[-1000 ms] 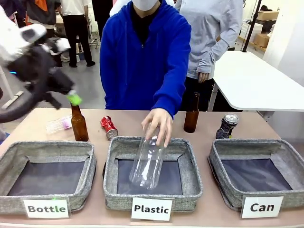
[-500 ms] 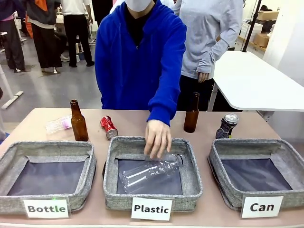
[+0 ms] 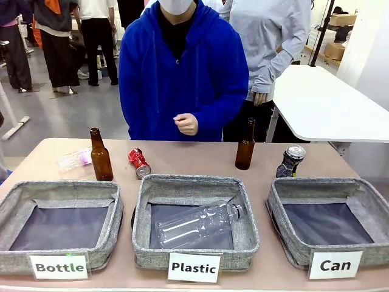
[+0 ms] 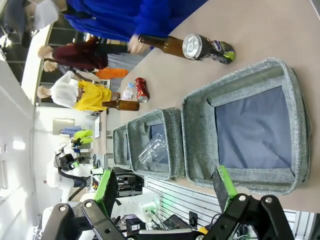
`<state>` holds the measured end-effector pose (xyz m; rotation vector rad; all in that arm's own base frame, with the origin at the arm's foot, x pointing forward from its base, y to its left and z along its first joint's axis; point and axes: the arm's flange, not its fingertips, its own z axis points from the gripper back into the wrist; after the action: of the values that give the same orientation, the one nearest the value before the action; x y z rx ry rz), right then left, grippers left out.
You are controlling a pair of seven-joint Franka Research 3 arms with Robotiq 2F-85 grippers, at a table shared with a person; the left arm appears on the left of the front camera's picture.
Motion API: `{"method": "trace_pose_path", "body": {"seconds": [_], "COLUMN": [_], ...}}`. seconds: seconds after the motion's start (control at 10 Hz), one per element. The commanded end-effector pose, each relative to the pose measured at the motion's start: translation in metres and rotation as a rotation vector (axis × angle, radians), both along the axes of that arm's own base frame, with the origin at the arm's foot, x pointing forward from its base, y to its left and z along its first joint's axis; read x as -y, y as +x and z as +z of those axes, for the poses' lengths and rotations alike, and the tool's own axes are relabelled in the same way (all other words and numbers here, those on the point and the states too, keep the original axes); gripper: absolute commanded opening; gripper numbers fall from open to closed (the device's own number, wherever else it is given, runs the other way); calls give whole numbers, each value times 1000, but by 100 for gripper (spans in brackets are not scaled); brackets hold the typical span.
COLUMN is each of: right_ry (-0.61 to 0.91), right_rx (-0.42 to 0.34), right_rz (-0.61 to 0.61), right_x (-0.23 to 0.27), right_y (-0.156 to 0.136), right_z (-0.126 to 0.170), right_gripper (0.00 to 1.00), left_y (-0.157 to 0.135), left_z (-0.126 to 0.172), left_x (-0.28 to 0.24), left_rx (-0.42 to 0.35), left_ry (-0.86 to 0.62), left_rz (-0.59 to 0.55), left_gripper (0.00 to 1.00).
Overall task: Sort the can waste into the basket.
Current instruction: Pick up the can waste from the table and place it in the right Fabric basket.
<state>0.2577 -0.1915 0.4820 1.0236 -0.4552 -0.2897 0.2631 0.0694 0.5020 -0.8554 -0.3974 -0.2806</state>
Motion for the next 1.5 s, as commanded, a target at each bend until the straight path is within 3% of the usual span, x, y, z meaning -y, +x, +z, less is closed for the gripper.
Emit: {"method": "trace_pose_path", "body": {"seconds": [0.0, 0.3, 0.6, 0.7, 0.8, 0.9, 1.1, 1.2, 1.3, 1.4], "right_ry": [16, 16, 16, 16, 16, 16, 16, 16, 16, 16], "right_rx": [39, 39, 39, 39, 39, 39, 39, 39, 39, 39], "right_rz": [8, 8, 8, 8, 8, 8, 8, 8, 8, 8], "right_x": [1, 1, 1, 1, 1, 1, 1, 1, 1, 1], "right_y": [1, 1, 1, 1, 1, 1, 1, 1, 1, 1], "right_z": [1, 1, 1, 1, 1, 1, 1, 1, 1, 1], "right_gripper": [100, 100, 100, 100, 100, 100, 100, 100, 100, 100], "left_y": [34, 102, 152, 159, 155, 147, 147, 156, 162, 167], "left_z": [-4, 13, -11, -13, -6, -22, -22, -23, -25, -25], "left_x": [67, 186, 273, 280, 267, 280, 280, 279, 284, 291], "left_rx": [-68, -85, -106, -92, -122, -60, -60, -76, -132, -192], "left_ry": [151, 483, 713, 778, 783, 700, 700, 741, 678, 650], "left_rz": [78, 166, 218, 322, 346, 229, 229, 274, 342, 338], "left_gripper": [100, 100, 100, 100, 100, 100, 100, 100, 100, 100]}}
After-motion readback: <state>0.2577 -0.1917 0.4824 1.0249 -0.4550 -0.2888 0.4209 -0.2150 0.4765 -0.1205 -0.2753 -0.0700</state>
